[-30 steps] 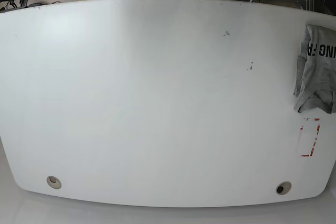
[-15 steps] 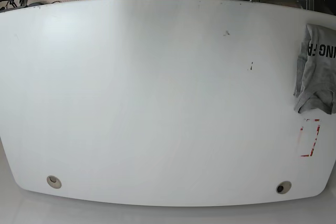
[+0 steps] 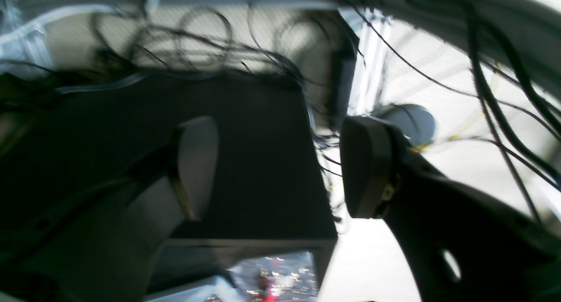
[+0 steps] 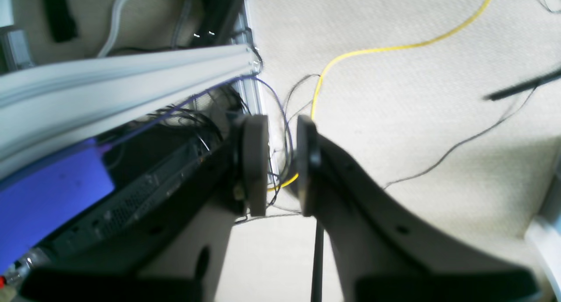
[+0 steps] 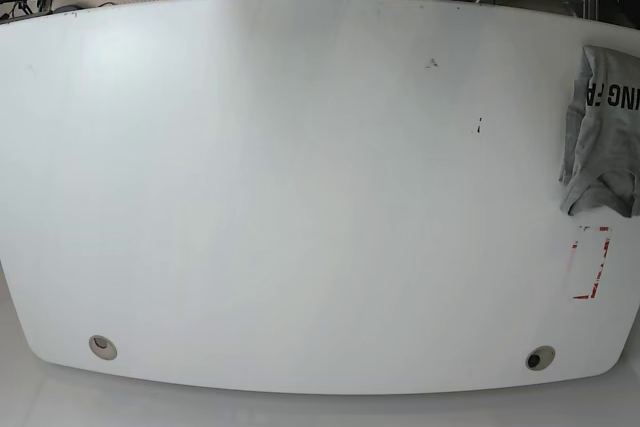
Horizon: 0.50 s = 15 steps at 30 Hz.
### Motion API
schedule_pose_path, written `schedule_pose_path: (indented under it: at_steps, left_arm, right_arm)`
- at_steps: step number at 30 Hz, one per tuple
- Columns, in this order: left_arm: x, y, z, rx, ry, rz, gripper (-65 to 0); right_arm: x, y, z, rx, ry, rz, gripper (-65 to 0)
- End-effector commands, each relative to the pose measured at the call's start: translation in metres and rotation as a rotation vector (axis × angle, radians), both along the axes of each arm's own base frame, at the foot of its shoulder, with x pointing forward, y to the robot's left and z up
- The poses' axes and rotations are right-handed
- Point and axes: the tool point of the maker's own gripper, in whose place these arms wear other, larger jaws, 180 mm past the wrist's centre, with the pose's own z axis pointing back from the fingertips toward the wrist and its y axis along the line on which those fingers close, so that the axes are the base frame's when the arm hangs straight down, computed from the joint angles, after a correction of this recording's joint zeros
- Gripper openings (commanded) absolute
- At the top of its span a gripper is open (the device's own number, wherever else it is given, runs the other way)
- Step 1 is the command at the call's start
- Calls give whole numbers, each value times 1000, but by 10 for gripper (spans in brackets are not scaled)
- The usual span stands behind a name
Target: Fold the T-shirt properly
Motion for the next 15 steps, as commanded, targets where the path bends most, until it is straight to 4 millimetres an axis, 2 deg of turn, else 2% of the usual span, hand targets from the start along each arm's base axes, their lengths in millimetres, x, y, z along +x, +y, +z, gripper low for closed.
schedule_pose_path:
  at_steps: [1,4,6,8,15]
  left_arm:
    - [1,10,-1,35,16,1,-243]
    - [7,12,-2,56,15,4,-243]
    - [15,0,-4,40,7,11,-243]
    - [19,-3,-4,36,1,14,-243]
    - [21,-6,-5,33,-2,18,-242]
  right_arm:
    - [4,-5,-4,-9,14,5,-542]
    - [12,-10,-9,-40,28,28,-542]
    - [16,-11,-12,-61,38,52,-542]
    - [19,-11,-14,-72,47,70,-542]
    - [21,-8,-16,-85,53,97,-541]
